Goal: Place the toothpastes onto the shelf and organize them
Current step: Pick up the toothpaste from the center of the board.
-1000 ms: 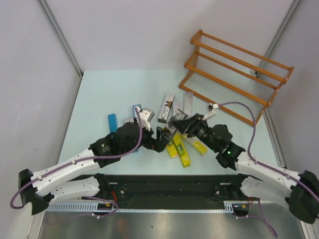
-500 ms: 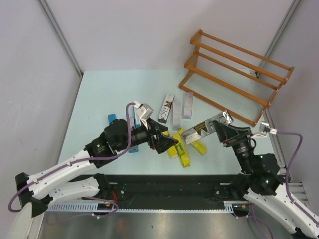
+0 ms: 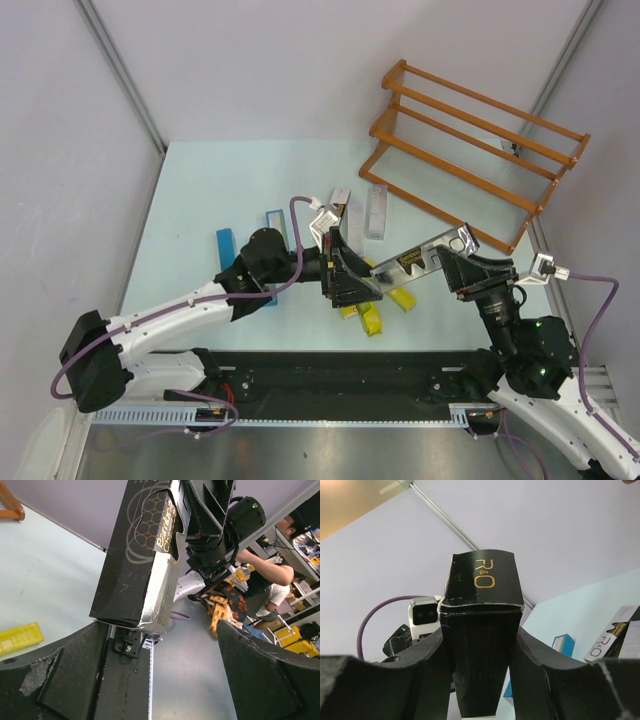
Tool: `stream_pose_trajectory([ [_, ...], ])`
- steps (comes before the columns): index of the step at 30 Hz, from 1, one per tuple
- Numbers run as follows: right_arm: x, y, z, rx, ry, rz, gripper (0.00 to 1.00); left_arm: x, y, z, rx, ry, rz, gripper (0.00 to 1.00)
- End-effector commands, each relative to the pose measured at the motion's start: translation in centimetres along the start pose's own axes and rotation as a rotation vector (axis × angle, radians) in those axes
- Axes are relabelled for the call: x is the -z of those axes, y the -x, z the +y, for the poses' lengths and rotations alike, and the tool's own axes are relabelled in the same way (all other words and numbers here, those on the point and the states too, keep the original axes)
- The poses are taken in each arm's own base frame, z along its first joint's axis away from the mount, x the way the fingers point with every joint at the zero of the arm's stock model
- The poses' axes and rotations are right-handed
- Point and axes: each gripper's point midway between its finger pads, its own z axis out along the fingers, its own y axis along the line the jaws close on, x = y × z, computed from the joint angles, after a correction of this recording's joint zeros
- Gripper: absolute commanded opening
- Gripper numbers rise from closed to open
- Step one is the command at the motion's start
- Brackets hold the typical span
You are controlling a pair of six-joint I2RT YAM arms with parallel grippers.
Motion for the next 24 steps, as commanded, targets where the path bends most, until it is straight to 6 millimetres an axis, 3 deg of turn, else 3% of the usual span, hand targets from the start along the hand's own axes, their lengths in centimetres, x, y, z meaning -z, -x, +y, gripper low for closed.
stream_pose_trajectory([
  [1, -0.2, 1.3, 2.1, -0.025, 0.081, -0.036, 0.43, -0.4, 1.9, -2.4, -0.035, -0.114, -0.043, 0.97],
  [6, -0.1, 1.4, 2.6, -0.031, 0.102, -0.036, 0.42, -1.3, 1.7, -1.9, 0.005, -0.144, -0.040, 0.81],
  [11, 0.0, 1.5, 3.0, -0.038, 0.119, -0.039, 0.42, -2.0, 1.8, -1.5, 0.030, -0.161, -0.057, 0.75],
  [17, 0.1, 1.6, 3.6, -0.048, 0.145, -0.039, 0.42, -2.7, 2.0, 0.5, 0.029, -0.059, -0.053, 0.76],
  [21, 0.1, 1.7, 3.6, -0.051, 0.148, -0.042, 0.42, -2.1, 1.7, 3.0, 0.032, 0.101, -0.047, 0.80],
  [24, 0.1, 1.8, 3.8, -0.054, 0.152, -0.044, 0.42, -1.7, 1.7, 3.4, 0.035, 0.131, -0.047, 0.80],
])
